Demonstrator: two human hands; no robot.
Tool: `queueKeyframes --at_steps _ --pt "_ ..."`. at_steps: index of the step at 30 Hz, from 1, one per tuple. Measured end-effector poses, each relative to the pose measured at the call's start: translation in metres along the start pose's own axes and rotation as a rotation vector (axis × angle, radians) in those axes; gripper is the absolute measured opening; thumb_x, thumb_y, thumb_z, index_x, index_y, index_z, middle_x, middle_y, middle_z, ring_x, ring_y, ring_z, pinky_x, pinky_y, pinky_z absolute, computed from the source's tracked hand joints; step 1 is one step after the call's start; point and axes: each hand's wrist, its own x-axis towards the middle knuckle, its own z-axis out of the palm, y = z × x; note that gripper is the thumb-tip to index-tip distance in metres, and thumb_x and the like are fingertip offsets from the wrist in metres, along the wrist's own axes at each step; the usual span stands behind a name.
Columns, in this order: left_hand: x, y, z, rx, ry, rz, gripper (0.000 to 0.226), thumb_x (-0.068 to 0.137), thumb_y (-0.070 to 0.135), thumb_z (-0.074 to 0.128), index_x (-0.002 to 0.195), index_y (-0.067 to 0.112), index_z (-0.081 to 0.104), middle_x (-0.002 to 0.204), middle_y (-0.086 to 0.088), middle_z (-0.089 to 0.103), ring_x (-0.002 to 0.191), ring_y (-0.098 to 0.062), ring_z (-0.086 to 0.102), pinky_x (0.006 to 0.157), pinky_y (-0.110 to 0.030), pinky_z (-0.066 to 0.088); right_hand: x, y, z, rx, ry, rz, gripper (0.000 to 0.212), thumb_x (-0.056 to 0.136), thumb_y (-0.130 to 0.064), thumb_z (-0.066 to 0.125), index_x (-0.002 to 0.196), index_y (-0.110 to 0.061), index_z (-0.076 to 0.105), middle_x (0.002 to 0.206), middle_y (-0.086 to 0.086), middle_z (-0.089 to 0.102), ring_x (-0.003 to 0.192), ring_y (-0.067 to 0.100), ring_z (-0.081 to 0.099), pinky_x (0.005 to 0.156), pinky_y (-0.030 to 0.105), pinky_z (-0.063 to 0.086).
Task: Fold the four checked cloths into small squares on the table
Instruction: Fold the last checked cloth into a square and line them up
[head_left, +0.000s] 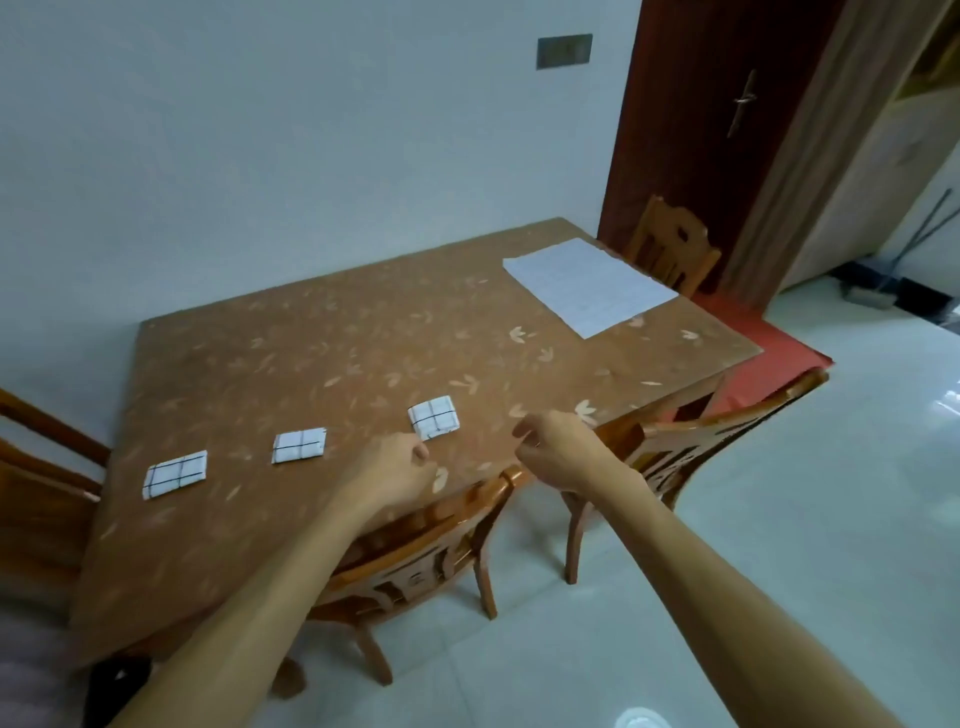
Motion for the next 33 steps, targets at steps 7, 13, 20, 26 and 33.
queueKeyframes --at_steps 7,13,20,26,33 --pt "0.055 0.107 0.024 -0.001 -0.001 0.029 0.026 0.092 0.043 0.056 0.113 0.030 0.066 0.104 0.004 0.068 0.096 -0.016 0.061 0.081 -0.030 0.050 0.021 0.103 -0.063 0.011 0.021 0.010 0.038 0.091 -0.018 0.048 0.126 -0.015 0.063 0.123 0.006 0.066 0.108 0.022 0.062 0.092 0.037 0.054" --pt "0.143 0.189 0.043 0.029 -0.010 0.095 0.029 0.092 0.041 0.059 0.117 0.027 0.066 0.120 0.000 0.066 0.109 -0.022 0.061 0.085 -0.030 0.048 0.079 0.189 -0.111 0.014 0.033 0.051 0.037 0.091 -0.016 0.049 0.125 -0.014 0.063 0.126 0.005 0.064 0.111 0.020 0.061 0.094 0.035 0.053" --pt "0.261 0.292 0.069 -0.018 -0.047 0.152 0.031 0.095 0.035 0.059 0.121 0.020 0.066 0.125 -0.001 0.064 0.113 -0.019 0.059 0.092 -0.031 0.047 0.173 0.275 -0.169 -0.007 -0.005 0.103 0.030 0.095 -0.019 0.051 0.122 -0.015 0.064 0.122 0.003 0.065 0.106 0.019 0.062 0.087 0.028 0.052" --pt "0.335 0.359 0.084 0.018 -0.141 0.128 0.031 0.095 0.036 0.055 0.120 0.020 0.064 0.118 -0.001 0.066 0.103 -0.019 0.060 0.077 -0.028 0.043 0.236 0.338 -0.215 -0.051 -0.052 0.126 0.034 0.093 -0.018 0.053 0.124 -0.015 0.064 0.122 0.003 0.066 0.108 0.019 0.063 0.092 0.033 0.053" --pt "0.397 0.432 0.103 -0.016 -0.160 0.022 0.024 0.093 0.037 0.055 0.112 0.026 0.065 0.112 0.003 0.065 0.099 -0.017 0.062 0.088 -0.037 0.053 0.298 0.424 -0.266 -0.078 -0.094 0.107 0.037 0.090 -0.019 0.052 0.126 -0.015 0.061 0.123 0.004 0.066 0.109 0.021 0.062 0.090 0.034 0.052"
